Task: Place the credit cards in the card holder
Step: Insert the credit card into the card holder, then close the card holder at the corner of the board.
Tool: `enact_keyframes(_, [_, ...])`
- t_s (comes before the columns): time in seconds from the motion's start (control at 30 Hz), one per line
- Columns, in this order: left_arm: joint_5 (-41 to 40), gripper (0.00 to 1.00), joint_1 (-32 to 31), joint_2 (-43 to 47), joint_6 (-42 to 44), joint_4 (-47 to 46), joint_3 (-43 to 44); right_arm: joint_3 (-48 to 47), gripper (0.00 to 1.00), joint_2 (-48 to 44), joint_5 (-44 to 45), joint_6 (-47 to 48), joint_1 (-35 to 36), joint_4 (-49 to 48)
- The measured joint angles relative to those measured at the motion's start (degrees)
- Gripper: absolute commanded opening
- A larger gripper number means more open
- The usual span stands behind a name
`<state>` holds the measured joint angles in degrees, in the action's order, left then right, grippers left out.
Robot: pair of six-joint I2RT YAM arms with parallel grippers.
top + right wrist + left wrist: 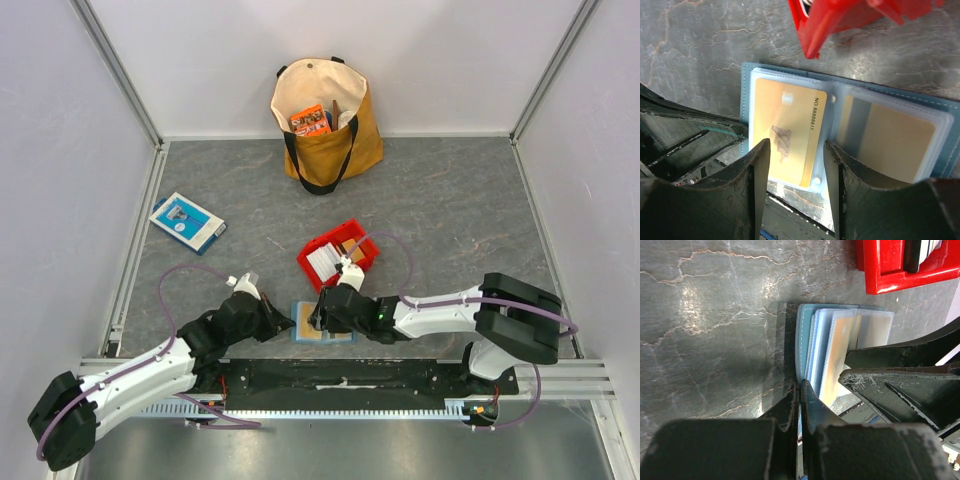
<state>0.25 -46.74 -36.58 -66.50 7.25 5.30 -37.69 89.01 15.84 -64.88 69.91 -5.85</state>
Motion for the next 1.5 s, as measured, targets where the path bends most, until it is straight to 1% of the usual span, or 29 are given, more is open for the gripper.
enact_keyframes(0.13, [-0.1, 0.02, 0.0, 0.0, 0.0, 0.4, 0.0, -0.7, 0.51, 1.4, -1.6, 0.1, -0.1, -1.6])
enact_keyframes(0.2, [-0.2, 0.02, 0.0, 0.0, 0.0, 0.4, 0.0, -0.8, 0.45, 1.8, -2.3, 0.5, -0.1, -2.7])
enact_keyframes(0.3, [-0.2, 0.02, 0.0, -0.2, 0.0, 0.5, 0.0, -0.8, 0.39, 2.0, -2.4, 1.5, -0.1, -2.7])
enact_keyframes(0.37, [-0.2, 0.02, 0.0, -0.4, 0.0, 0.7, 0.0, -0.7, 0.33, 2.0, -2.5, 2.0, -0.2, -2.7])
enact_keyframes(0.47, [-0.2, 0.02, 0.0, -0.9, 0.0, 1.0, 0.0, -0.8, 0.29, 2.0, -2.8, 3.2, -0.3, -2.5])
enact_keyframes(0.5, [-0.2, 0.02, 0.0, -1.1, 0.0, 1.0, 0.0, -0.8, 0.29, 2.0, -3.0, 3.4, -0.3, -2.5])
enact_keyframes(0.53, [-0.3, 0.02, 0.0, -1.4, 0.0, 1.0, 0.1, -0.8, 0.31, 2.0, -3.1, 3.6, -0.4, -2.6])
enact_keyframes(0.6, [-0.3, 0.02, 0.0, -1.9, 0.0, 1.2, 0.5, -0.8, 0.41, 2.0, -3.3, 3.9, -0.4, -2.6])
enact_keyframes(0.67, [-0.2, 0.02, 0.0, -2.3, 0.0, 1.2, 0.8, -0.9, 0.49, 2.0, -3.5, 4.3, -0.4, -2.7])
enact_keyframes(0.8, [-0.2, 0.02, 0.0, -2.2, 0.1, 1.4, 1.3, -1.2, 0.55, -0.1, -2.7, 6.6, -0.3, -1.3])
enact_keyframes(0.9, [-0.8, 0.02, 0.0, -1.3, 1.5, 4.3, 3.4, -1.2, 0.6, -5.7, -0.2, 10.6, -0.3, 1.8])
enact_keyframes(0.97, [-1.8, 0.02, 0.0, -1.0, 3.3, 7.0, 5.8, -1.1, 0.61, -10.5, 1.4, 14.2, -0.4, 2.9])
enact_keyframes(1.03, [-2.9, 0.02, 0.0, -1.1, 5.7, 9.8, 8.7, 0.6, 0.63, -16.7, 3.5, 21.0, -0.8, 2.5])
enact_keyframes(1.07, [-3.4, 0.02, 0.0, -1.3, 6.9, 10.9, 10.0, 0.9, 0.64, -18.8, 3.9, 22.0, -0.9, 2.5])
enact_keyframes(1.1, [-4.2, 0.02, 0.0, -1.9, 8.2, 12.2, 11.5, 3.0, 0.66, -21.7, 4.2, 26.0, -1.2, 0.8])
enact_keyframes(1.2, [-4.9, 0.02, 0.0, -4.2, 11.3, 14.4, 14.1, 9.3, 0.67, -26.4, 3.9, 34.9, -1.6, -1.6])
enact_keyframes(1.37, [-5.1, 0.02, 0.0, -10.5, 16.7, 17.7, 17.8, 16.8, 0.67, -27.8, 2.2, 46.3, -1.6, -2.4])
enact_keyframes(1.5, [-4.4, 0.02, 0.0, -13.1, 20.9, 19.7, 20.2, 20.6, 0.66, -27.8, 1.0, 53.9, -1.6, -7.4])
